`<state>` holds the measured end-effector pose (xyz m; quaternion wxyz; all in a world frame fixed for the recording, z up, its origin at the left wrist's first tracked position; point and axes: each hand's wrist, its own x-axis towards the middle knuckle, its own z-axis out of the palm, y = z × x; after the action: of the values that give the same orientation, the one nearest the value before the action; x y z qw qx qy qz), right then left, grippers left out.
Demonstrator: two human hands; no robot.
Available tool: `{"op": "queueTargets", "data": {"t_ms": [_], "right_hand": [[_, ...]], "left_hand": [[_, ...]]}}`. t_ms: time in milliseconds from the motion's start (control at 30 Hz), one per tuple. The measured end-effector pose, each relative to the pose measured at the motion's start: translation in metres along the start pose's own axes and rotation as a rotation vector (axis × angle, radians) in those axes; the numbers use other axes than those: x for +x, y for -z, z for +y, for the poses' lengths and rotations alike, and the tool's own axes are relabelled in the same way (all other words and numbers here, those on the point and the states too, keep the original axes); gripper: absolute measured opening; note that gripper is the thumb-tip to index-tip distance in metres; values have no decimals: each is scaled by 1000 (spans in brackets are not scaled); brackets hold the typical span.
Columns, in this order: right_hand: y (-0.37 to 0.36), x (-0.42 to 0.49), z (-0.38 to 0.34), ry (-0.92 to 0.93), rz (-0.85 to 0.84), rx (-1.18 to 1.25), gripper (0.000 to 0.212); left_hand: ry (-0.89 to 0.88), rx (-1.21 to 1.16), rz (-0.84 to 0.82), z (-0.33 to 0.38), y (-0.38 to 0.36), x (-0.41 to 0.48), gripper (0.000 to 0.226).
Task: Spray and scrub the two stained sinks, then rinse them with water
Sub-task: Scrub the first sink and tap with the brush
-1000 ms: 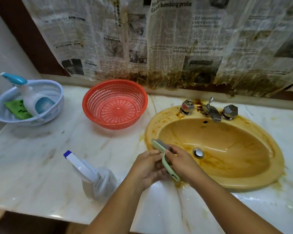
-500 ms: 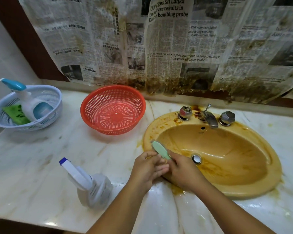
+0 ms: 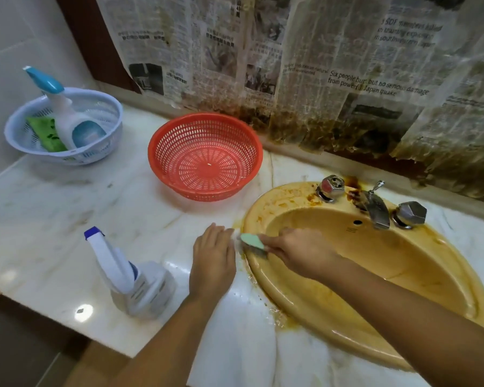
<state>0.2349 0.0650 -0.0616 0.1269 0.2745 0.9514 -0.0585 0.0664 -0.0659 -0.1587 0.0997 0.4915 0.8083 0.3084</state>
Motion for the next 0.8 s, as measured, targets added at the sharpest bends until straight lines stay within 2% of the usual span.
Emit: {"op": "queueTargets", "data": {"t_ms": [100,133,233,267,300,367,400,433,533,567,667,700,800], "right_hand": [[11,42,33,-168,96,-38,40],[12,48,36,-174,97,-23,39],[8,30,27,134,0,13,34],[6,25,32,186,-22,10,31],[9,28,45,154,-14,-18,29],[16,46,75,-62,72,-87,31],[17,50,79,-114,88,-76,31],[14,50,74,-82,82,-32,32],[2,31,49,224,-10,99,27],[2,31,53,226,-6,101,28],[7,57,76,-3,127,-3,37],[5,59,73,-6,139,-10,37],[-10,35,52,215,35,137,32]], "left_hand": [[57,-18,26,2,0,1,40],[92,-39,37,4,2,0,39],[151,-45,52,9,6,-1,39],[157,-39,52,11,5,-1,40],[163,-34,52,12,5,-1,41],[169,-20,52,14,3,0,41],[167,-13,53,14,2,-1,41],[161,-4,51,13,1,-1,42],[137,26,30,10,0,0,45],[133,36,26,9,0,0,46],[74,84,7,4,-2,0,48],[50,112,-16,3,-2,1,50],[-23,193,-86,-1,-1,3,61]]}}
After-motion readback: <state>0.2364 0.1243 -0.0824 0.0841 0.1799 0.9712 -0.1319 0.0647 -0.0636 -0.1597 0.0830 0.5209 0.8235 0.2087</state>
